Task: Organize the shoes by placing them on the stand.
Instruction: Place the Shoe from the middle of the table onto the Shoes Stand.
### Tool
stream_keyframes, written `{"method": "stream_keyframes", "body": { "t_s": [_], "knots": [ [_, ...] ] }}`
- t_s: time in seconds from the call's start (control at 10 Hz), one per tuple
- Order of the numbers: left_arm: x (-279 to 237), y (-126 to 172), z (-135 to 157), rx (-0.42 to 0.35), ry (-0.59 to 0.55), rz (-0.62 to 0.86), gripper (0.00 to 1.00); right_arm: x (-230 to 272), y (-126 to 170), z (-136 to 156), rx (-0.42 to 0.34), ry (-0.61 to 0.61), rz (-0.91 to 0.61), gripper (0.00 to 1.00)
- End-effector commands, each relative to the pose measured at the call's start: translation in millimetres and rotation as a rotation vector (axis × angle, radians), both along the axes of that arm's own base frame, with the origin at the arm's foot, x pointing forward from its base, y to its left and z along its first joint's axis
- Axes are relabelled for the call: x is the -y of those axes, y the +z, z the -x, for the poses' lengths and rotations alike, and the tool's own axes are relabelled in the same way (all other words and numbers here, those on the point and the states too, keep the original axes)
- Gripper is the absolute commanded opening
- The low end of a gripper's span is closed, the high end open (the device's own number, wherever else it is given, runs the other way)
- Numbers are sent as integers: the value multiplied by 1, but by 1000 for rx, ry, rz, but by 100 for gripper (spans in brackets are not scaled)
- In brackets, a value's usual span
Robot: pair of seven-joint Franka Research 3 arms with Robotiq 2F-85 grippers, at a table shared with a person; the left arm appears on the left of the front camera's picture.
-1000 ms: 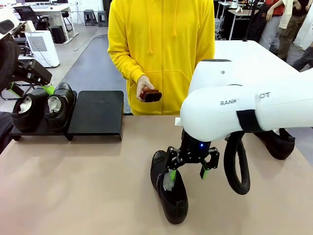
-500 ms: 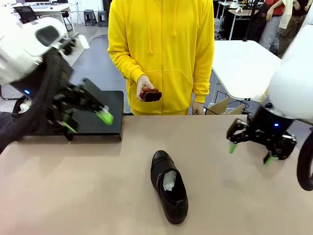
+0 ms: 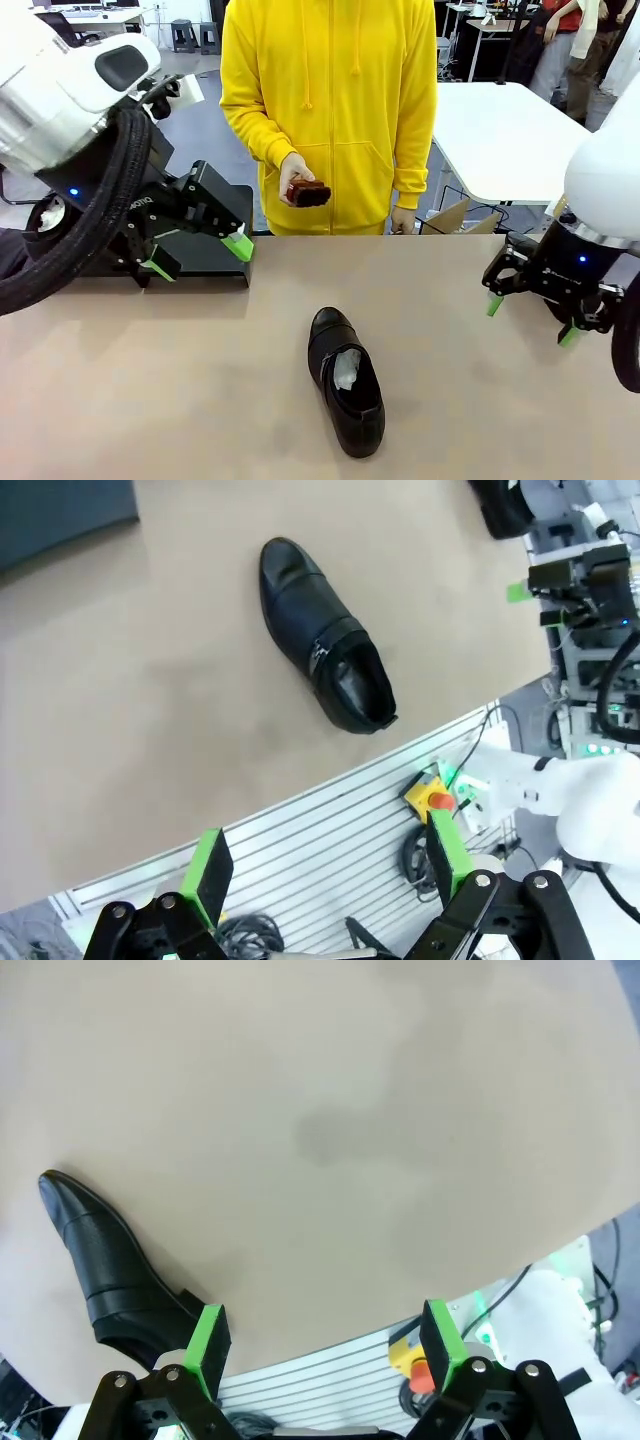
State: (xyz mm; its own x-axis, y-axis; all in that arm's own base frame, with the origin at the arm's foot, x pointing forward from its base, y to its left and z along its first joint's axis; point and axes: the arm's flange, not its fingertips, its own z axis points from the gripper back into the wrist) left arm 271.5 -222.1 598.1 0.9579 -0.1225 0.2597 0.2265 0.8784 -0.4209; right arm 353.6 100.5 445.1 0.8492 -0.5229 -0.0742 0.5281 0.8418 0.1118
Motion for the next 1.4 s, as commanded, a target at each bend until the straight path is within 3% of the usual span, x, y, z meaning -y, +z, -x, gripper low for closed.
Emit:
{"method": "stream_keyframes", "body": {
  "t_s": [0.0,0.2,0.3,0.4,0.5,0.8,1.0,1.3],
  "knots": [
    [23,-6,8,-1,-67,37,100,-3,3,-1,23,33,-8,100],
    [103,-34,19,-109,-55,61,100,-3,3,-1,23,33,-8,100],
    [141,-49,24,-148,25,39,100,-3,3,-1,23,33,-8,100],
    [167,-65,28,-217,32,21,100,-3,3,-1,23,33,-8,100],
    [185,-82,30,-239,50,-5,100,-3,3,-1,23,33,-8,100],
    [224,-124,14,-193,216,-139,100,-3,3,-1,23,33,-8,100],
    [244,-151,6,-193,233,-163,100,-3,3,-1,23,33,-8,100],
    [263,-173,-11,-195,353,-167,100,-3,3,-1,23,33,-8,100]
  ]
}}
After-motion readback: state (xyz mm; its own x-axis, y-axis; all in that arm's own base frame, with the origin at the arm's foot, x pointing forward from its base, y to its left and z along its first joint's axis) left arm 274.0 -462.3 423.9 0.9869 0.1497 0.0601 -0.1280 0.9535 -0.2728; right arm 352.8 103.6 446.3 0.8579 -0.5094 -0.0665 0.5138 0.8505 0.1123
